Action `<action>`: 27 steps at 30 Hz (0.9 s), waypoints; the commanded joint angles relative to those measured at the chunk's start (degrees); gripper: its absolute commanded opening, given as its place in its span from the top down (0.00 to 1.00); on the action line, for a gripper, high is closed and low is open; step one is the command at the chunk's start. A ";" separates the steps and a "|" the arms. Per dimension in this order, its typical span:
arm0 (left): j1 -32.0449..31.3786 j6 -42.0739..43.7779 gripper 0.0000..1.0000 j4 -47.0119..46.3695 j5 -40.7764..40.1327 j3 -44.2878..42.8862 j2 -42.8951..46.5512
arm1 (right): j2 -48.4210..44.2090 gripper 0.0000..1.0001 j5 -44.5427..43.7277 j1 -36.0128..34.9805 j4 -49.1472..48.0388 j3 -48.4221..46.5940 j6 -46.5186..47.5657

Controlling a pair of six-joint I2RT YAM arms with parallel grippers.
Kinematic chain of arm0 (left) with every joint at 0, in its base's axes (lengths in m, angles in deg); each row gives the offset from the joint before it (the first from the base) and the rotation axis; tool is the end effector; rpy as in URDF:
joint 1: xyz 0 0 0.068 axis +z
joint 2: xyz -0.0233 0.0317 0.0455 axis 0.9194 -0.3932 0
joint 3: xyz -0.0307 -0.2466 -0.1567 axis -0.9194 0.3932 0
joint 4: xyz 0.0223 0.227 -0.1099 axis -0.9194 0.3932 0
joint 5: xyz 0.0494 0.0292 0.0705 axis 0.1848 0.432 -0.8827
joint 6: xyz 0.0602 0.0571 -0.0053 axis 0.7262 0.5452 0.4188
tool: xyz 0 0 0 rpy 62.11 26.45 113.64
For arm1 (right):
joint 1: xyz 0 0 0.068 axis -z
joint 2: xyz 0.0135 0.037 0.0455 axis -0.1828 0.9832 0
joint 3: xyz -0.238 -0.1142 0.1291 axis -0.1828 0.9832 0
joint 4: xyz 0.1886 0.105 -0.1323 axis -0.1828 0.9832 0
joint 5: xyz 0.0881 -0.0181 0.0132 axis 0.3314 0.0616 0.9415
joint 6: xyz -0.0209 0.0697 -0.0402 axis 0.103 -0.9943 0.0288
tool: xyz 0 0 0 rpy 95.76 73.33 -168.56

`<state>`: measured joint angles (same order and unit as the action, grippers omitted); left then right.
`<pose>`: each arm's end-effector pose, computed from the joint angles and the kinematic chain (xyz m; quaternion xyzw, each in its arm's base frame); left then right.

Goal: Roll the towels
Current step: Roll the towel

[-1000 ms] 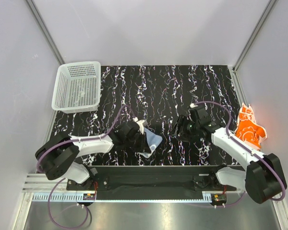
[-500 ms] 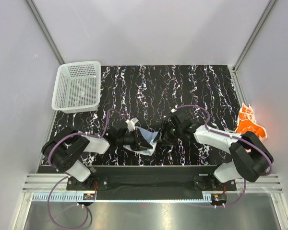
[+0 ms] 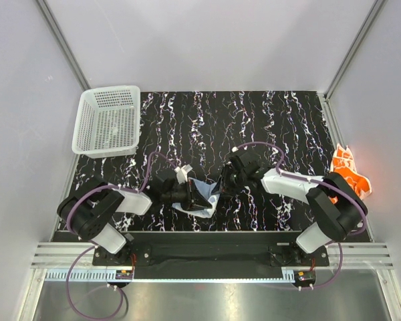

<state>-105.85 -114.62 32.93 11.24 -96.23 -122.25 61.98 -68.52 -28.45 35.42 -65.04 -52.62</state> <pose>0.1851 -0.2077 0.1376 -0.0464 0.8366 -0.5436 0.0503 0.2310 0.2136 0.1647 0.0397 0.9361 0.3222 0.1351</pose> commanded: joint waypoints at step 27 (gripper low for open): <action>-16.36 27.29 0.40 46.00 -37.12 -15.62 18.57 | 15.57 0.99 -10.78 -8.74 27.27 -23.98 7.22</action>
<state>-119.33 -90.62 74.32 -16.67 -107.45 -104.26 76.69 -77.35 -36.34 59.79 -86.44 -46.63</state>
